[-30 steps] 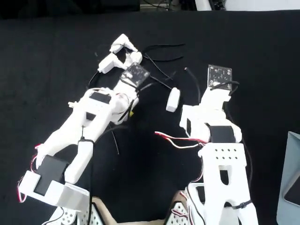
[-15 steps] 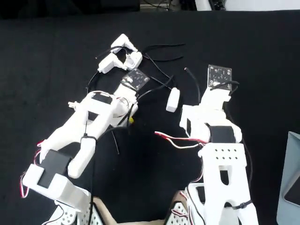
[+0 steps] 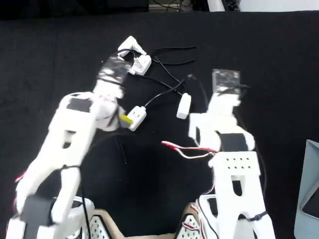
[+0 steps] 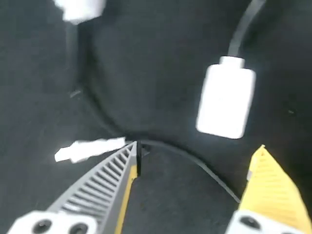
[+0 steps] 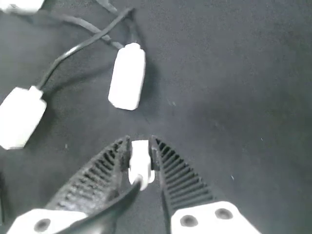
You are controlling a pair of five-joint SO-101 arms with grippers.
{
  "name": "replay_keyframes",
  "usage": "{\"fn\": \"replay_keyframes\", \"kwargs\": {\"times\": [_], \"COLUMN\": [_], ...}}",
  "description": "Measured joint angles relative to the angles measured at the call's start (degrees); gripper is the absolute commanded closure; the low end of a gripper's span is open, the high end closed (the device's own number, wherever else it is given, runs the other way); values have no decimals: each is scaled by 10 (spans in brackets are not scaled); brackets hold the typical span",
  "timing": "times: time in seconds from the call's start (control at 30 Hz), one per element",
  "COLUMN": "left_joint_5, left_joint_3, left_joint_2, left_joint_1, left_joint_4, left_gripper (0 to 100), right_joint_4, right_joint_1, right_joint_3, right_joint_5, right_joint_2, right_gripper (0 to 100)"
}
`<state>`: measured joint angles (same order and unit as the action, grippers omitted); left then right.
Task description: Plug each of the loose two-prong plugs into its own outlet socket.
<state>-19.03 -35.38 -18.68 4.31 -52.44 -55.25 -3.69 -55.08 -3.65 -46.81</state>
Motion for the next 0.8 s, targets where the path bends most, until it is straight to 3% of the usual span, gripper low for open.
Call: {"fn": "replay_keyframes", "kwargs": {"times": [0.17, 0.33, 0.5, 0.8], "left_joint_5": [59, 113, 133, 159], "left_joint_3": [-76, -196, -296, -331], "left_joint_2": [-97, -180, -243, -268], "left_joint_1": [-91, -172, -215, -273], "left_joint_4": [5, 80, 132, 142], "left_gripper": [648, 648, 648, 647], "right_joint_4": [0, 0, 2, 98], "right_joint_1": [-87, -165, -215, -273], "right_joint_3": [42, 107, 193, 243], "right_joint_5": [32, 36, 58, 156], "right_joint_2": [20, 105, 220, 361], "right_gripper": [987, 987, 987, 987]}}
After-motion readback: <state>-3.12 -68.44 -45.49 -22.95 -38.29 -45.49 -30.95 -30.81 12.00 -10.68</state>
